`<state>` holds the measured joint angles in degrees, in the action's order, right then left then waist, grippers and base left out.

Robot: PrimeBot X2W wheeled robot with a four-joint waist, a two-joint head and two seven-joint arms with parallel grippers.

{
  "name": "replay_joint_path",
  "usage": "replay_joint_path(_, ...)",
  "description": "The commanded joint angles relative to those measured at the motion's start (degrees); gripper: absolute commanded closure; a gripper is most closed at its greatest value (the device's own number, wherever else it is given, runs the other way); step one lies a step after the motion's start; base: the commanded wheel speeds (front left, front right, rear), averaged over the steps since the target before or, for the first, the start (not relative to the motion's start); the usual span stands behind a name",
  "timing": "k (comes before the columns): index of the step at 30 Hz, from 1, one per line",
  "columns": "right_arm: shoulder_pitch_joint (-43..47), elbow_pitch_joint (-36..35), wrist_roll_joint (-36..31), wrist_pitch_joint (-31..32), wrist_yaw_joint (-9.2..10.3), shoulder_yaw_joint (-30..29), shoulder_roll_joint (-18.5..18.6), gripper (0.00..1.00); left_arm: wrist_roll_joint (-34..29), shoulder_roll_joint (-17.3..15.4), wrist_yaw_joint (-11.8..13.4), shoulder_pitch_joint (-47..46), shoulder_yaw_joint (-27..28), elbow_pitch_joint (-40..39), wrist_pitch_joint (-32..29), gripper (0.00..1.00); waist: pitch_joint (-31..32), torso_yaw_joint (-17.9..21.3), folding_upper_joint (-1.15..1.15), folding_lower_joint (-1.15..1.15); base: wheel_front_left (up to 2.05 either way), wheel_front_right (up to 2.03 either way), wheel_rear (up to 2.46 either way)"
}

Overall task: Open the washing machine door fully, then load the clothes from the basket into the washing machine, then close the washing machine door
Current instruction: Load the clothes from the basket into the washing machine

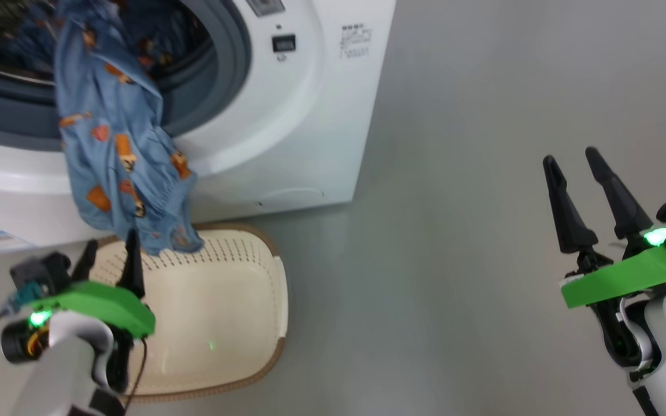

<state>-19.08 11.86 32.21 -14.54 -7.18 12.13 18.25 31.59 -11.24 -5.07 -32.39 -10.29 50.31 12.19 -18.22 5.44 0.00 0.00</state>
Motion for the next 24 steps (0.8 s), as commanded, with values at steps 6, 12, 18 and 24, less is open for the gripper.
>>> replay_joint_path(6, -2.0, -2.4, -0.2, -0.5, -0.31, -0.3, 0.3, 0.00, 0.5, -3.4, -1.0, -9.5, 1.3, 7.5, 0.1, 0.00, -9.5, 4.0, 0.00, 0.00, 0.00, 0.00, 0.00)
replay_joint_path(12, -2.9, -3.3, -0.4, -0.5, -0.31, -1.1, -0.5, 0.00, 1.3, -5.5, -1.5, -16.1, 1.8, 13.7, -0.1, 0.00, -13.1, 5.8, 0.00, 0.00, 0.00, 0.00, 0.00)
replay_joint_path(18, -3.5, -3.8, -0.4, -0.5, -0.31, -1.4, -1.0, 0.00, 1.5, -7.3, -1.7, -21.3, 1.4, 18.2, -1.2, 0.00, -15.7, 7.2, 0.00, 0.00, 0.00, 0.00, 0.00)
replay_joint_path(24, -3.7, -4.3, -0.6, -0.5, -0.31, -1.7, -1.3, 0.00, 1.0, -8.8, -1.2, -25.2, 1.0, 20.0, 0.0, 0.00, -17.3, 8.2, 0.00, 0.00, 0.00, 0.00, 0.00)
